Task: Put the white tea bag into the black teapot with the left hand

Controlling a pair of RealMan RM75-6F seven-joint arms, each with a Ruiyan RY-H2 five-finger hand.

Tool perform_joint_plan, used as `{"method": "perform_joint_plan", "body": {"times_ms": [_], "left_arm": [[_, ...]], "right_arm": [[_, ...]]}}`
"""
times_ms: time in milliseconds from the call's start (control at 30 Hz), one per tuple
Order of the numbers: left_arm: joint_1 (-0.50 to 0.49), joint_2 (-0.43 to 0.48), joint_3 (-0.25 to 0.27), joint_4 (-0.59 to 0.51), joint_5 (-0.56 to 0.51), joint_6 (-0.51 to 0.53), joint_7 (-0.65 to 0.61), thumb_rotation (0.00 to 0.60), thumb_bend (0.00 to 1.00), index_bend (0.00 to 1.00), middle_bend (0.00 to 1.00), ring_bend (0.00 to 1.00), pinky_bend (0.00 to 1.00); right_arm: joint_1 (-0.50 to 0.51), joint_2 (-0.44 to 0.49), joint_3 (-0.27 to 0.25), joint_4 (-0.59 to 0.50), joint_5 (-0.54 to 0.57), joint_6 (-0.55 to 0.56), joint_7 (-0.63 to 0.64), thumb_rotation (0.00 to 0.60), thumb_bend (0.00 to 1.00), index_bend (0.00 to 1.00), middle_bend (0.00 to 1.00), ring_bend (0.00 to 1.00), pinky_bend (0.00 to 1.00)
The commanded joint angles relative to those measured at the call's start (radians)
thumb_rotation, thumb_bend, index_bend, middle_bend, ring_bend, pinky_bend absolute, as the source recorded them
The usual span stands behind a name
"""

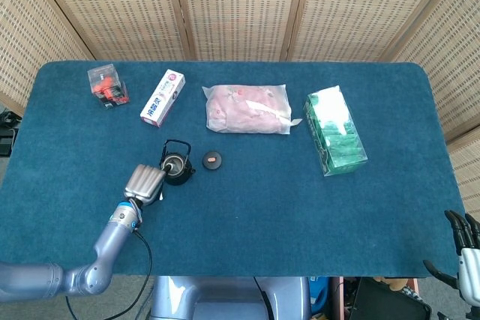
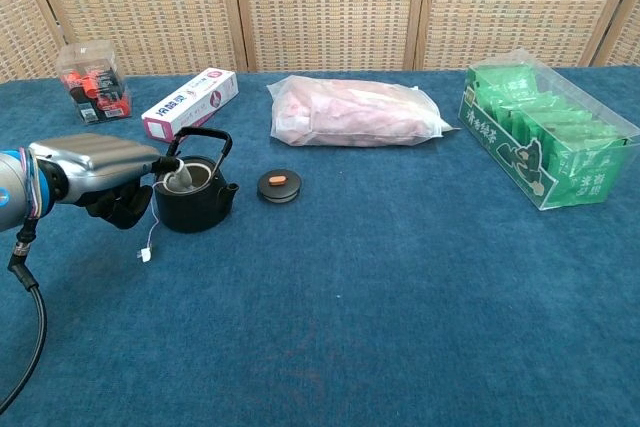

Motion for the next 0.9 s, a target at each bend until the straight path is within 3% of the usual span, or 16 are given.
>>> {"method": "perform_joint_plan", "body": {"times_ms": [33,233,567,833,900], "left_arm": [[0.009,0.008,-0.006,-0.012,0.032,0.02,-0.024,0.6,0.85,0.17,0.96,0.9,0.8],[0.038,0.04,-0.005,-0.062,0.124,0.073,-0.072,0.6,0.85,0.17,0.95,0.9,0.8],[0.164,0.124,0.052,-0.164,0.351,0.227,-0.189,0.6,0.85,0.17,0.89,0.86,0.79],[0.249,0.176,0.09,-0.189,0.455,0.304,-0.259,0.6,0.85,0.17,0.74,0.72,0.69],[0.313,0.208,0.122,-0.197,0.509,0.378,-0.3,0.6,0.85,0.17,0.68,0.67,0.64]], "right_arm": [[0.0,0.0,0.0,-0.001,-0.001,0.0,-0.001,0.6,0.01,0.12,0.21,0.07,0.16],[0.003,0.0,0.0,-0.003,-0.005,0.0,-0.003,0.6,0.01,0.12,0.21,0.07,0.16],[0.007,0.002,0.001,-0.001,-0.012,0.001,0.002,0.6,0.01,0.12,0.21,0.07,0.16],[0.012,0.003,0.004,0.001,-0.016,0.003,0.004,0.6,0.01,0.12,0.21,0.07,0.16],[0.017,0.003,0.007,0.001,-0.021,0.003,0.003,0.6,0.01,0.12,0.21,0.07,0.16]]}}
